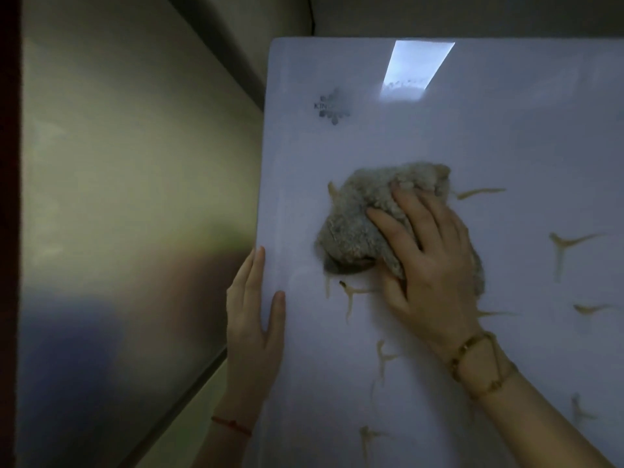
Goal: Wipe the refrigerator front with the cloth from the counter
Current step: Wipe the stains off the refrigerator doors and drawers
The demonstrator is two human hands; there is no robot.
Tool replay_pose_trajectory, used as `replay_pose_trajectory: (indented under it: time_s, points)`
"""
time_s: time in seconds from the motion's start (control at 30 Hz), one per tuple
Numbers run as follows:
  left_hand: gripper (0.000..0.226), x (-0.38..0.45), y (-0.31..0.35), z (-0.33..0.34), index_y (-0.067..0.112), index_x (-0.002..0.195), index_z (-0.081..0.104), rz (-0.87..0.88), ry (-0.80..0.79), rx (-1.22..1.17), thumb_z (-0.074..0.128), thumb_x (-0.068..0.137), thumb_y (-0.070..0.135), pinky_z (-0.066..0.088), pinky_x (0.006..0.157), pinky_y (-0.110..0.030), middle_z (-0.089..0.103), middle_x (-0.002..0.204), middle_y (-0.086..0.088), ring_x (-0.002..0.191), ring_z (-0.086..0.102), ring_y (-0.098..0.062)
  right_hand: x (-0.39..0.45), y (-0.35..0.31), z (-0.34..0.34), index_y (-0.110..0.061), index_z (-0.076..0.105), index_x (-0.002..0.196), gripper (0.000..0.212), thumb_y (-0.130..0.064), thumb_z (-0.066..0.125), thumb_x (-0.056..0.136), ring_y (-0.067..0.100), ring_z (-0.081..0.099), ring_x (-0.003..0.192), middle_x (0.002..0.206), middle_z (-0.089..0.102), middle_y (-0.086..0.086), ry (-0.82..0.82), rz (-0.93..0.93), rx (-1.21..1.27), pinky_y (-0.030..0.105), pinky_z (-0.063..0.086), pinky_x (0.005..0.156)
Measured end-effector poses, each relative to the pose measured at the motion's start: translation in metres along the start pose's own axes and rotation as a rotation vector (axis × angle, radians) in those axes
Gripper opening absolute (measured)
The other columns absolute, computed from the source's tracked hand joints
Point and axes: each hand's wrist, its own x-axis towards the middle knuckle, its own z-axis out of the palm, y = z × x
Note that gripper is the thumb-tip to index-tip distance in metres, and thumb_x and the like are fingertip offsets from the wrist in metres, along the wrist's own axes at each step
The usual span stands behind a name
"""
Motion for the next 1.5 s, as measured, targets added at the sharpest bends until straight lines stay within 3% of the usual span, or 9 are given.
replay_pose_trajectory:
  time_s: [0.2, 0.4, 0.6, 0.7, 0.8, 0.93, 1.13, 1.37, 1.5]
  points:
    - [0.056, 0.002, -0.006, -0.001, 0.025, 0.152, 0.029, 0.032, 0.0, -0.068, 0.043, 0.099, 0.034, 0.022, 0.117, -0.011, 0.036, 0.156, 0.004, 0.143, 0.033, -0.007, 0.021, -0.011, -0.002, -0.011, 0.064, 0.123, 0.069, -0.07, 0.053, 0.09, 0.036, 0.036, 0.146, 0.15, 0.049, 0.013, -0.071, 0.099, -0.019, 0.06, 0.022, 0.123]
    - [0.058, 0.0, -0.006, -0.001, 0.036, 0.151, 0.025, -0.021, 0.026, -0.142, 0.047, 0.097, 0.037, 0.033, 0.114, -0.014, 0.041, 0.147, 0.01, 0.137, 0.041, -0.007, 0.017, -0.021, 0.014, -0.017, 0.047, 0.147, 0.061, -0.042, 0.061, 0.094, 0.035, 0.03, 0.149, 0.155, 0.043, 0.013, -0.093, 0.002, -0.026, 0.058, 0.017, 0.126]
    - [0.054, -0.002, -0.005, 0.001, 0.008, 0.149, 0.034, 0.101, 0.035, -0.003, 0.048, 0.099, 0.022, 0.023, 0.119, -0.016, 0.031, 0.158, -0.002, 0.145, 0.026, -0.002, 0.001, 0.002, -0.009, -0.014, 0.052, 0.143, 0.058, -0.041, 0.059, 0.091, 0.038, 0.034, 0.147, 0.154, 0.043, 0.015, -0.128, -0.038, -0.044, 0.059, 0.024, 0.123]
    - [0.056, -0.003, -0.005, 0.002, 0.011, 0.151, 0.031, 0.096, 0.02, 0.003, 0.048, 0.099, 0.021, 0.023, 0.12, -0.017, 0.029, 0.159, -0.002, 0.145, 0.026, -0.002, 0.055, 0.008, 0.003, -0.017, 0.056, 0.14, 0.056, -0.048, 0.061, 0.094, 0.036, 0.036, 0.146, 0.153, 0.046, 0.012, -0.036, 0.069, -0.076, 0.058, 0.024, 0.123]
    - [0.056, -0.003, -0.006, 0.002, 0.011, 0.15, 0.032, 0.108, 0.029, 0.012, 0.049, 0.098, 0.02, 0.024, 0.12, -0.018, 0.029, 0.159, -0.001, 0.145, 0.026, -0.003, 0.051, -0.008, 0.013, -0.018, 0.058, 0.138, 0.066, -0.064, 0.058, 0.091, 0.034, 0.035, 0.147, 0.153, 0.047, 0.011, -0.057, -0.001, -0.007, 0.059, 0.026, 0.122]
    - [0.055, -0.002, -0.006, 0.002, 0.012, 0.151, 0.031, 0.117, 0.034, 0.023, 0.047, 0.099, 0.022, 0.023, 0.119, -0.017, 0.029, 0.159, -0.001, 0.145, 0.026, -0.003, -0.009, -0.016, 0.002, -0.018, 0.063, 0.133, 0.049, -0.051, 0.061, 0.096, 0.034, 0.04, 0.145, 0.148, 0.051, 0.009, -0.095, -0.124, 0.04, 0.061, 0.032, 0.118]
    - [0.055, -0.004, -0.003, 0.003, 0.007, 0.15, 0.031, 0.118, 0.039, 0.049, 0.046, 0.099, 0.02, 0.02, 0.12, -0.014, 0.031, 0.157, -0.007, 0.144, 0.022, 0.002, 0.043, 0.003, 0.01, -0.016, 0.061, 0.136, 0.045, -0.039, 0.063, 0.096, 0.036, 0.04, 0.144, 0.148, 0.053, 0.011, 0.084, 0.119, -0.042, 0.06, 0.029, 0.119]
    - [0.053, -0.007, -0.001, 0.006, 0.008, 0.151, 0.03, 0.101, 0.049, 0.069, 0.046, 0.1, 0.018, 0.02, 0.121, -0.015, 0.029, 0.159, -0.012, 0.146, 0.021, -0.001, -0.049, -0.014, -0.008, -0.016, 0.057, 0.139, 0.048, -0.037, 0.058, 0.096, 0.037, 0.037, 0.146, 0.151, 0.048, 0.012, -0.16, -0.16, 0.013, 0.062, 0.03, 0.119]
    - [0.054, -0.012, 0.008, 0.011, 0.007, 0.151, 0.029, 0.071, 0.081, 0.087, 0.047, 0.1, 0.013, 0.023, 0.123, -0.023, 0.026, 0.16, -0.012, 0.149, 0.026, -0.016, 0.003, 0.026, -0.013, -0.017, 0.057, 0.138, 0.044, -0.04, 0.053, 0.101, 0.038, 0.038, 0.145, 0.149, 0.05, 0.014, 0.008, 0.059, -0.028, 0.062, 0.028, 0.119]
